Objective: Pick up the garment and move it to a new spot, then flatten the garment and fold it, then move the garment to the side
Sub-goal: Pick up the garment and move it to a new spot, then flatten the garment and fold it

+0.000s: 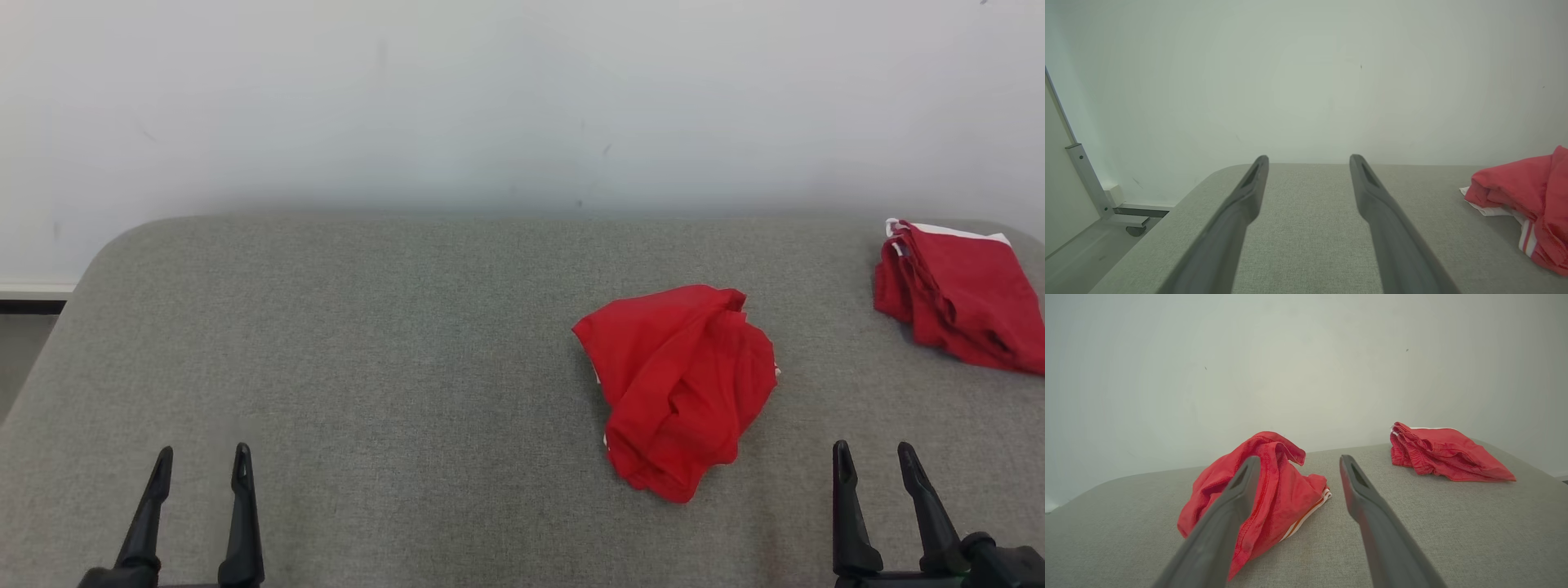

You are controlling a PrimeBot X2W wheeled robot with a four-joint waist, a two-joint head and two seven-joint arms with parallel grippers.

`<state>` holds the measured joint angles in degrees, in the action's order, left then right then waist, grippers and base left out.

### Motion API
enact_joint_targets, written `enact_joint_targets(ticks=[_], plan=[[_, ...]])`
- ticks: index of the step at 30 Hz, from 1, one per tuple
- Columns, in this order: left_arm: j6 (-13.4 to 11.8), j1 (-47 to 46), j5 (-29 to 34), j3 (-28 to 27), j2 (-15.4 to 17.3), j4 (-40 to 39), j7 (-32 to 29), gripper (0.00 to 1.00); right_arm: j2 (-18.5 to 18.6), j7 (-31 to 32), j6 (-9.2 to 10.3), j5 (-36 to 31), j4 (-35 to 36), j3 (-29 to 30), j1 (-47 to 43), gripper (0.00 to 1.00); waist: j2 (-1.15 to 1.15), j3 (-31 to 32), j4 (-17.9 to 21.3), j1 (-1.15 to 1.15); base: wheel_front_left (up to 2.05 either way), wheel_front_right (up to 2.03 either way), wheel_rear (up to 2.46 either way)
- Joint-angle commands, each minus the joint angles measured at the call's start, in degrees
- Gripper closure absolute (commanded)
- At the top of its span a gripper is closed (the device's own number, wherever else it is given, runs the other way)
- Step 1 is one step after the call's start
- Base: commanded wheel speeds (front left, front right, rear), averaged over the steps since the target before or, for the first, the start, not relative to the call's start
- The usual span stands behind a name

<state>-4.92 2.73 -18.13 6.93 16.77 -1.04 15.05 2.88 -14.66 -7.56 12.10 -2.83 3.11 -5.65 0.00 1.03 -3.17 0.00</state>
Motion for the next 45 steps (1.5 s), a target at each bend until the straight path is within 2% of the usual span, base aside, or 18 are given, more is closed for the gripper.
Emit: enact_joint_targets(ticks=[1,11,22,45], plan=[[0.65,0.99,0.48,-0.42,-0.25,0.43,0.17,0.0,0.01,0.08,0.13,-0.02,-0.06,-0.01,-0.32,0.0,0.0,-0.19,0.27,0.0,0.0,0.0,0.0],[3.26,1.69,3.11,-2.2,-1.66,1.88,0.17,0.0,0.03,0.25,0.13,0.19,-0.52,0.12,-0.41,0.0,0.0,-0.63,0.9,0.0,0.0,0.0,0.0],[4.78,1.2,4.5,-3.21,-2.89,2.8,0.18,0.0,0.01,0.44,0.12,0.1,-0.95,0.07,0.16,0.0,0.0,-0.91,0.97,0.0,0.0,0.0,0.0],[6.68,0.97,6.5,-5.23,-4.25,3.95,0.18,0.0,0.01,0.28,0.13,0.57,-1.44,-0.22,0.26,0.0,0.0,-0.09,1.3,0.0,0.0,0.0,0.0]])
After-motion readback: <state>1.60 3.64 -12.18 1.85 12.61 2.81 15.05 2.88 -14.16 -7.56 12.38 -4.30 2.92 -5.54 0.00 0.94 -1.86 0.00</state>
